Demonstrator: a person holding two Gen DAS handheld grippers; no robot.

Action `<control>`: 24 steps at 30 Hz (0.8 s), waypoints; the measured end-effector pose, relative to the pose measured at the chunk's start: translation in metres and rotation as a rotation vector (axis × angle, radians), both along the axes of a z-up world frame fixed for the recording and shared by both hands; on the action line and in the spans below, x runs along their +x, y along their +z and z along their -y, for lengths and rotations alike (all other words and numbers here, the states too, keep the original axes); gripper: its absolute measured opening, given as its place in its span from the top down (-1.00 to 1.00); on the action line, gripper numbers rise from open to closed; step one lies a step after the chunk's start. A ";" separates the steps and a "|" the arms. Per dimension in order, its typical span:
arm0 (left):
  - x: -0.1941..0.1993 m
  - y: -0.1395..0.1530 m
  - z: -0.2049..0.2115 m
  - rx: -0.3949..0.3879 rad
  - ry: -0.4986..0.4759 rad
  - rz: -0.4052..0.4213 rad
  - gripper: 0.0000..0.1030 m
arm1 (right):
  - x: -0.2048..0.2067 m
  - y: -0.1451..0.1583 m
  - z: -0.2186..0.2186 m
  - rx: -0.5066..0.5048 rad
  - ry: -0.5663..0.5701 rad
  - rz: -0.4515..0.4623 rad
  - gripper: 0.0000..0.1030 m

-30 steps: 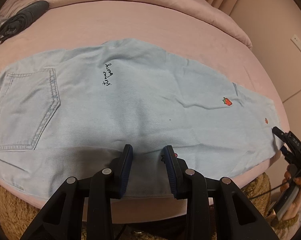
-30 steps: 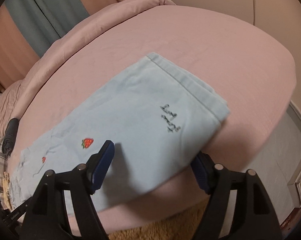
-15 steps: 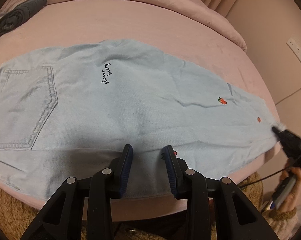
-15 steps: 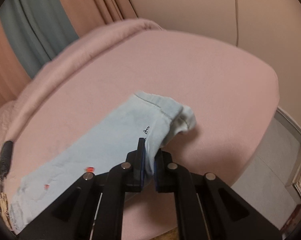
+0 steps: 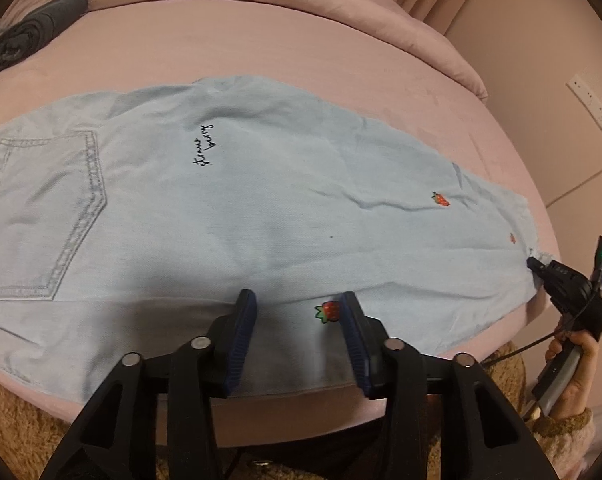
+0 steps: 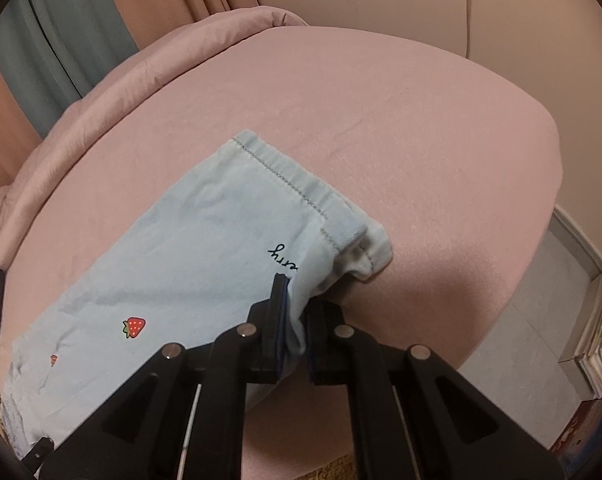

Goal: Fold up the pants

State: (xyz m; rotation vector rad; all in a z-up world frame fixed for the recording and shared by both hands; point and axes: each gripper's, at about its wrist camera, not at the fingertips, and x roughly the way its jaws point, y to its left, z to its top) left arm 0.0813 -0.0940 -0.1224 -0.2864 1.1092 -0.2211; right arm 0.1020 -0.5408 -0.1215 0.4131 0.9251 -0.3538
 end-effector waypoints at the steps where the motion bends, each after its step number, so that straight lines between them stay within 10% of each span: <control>1: 0.000 0.000 0.001 0.005 -0.002 0.003 0.13 | 0.001 0.001 -0.003 -0.016 -0.006 -0.011 0.90; 24: 0.001 -0.001 0.003 -0.016 0.020 0.001 0.13 | -0.003 0.005 -0.014 -0.068 -0.131 -0.025 0.78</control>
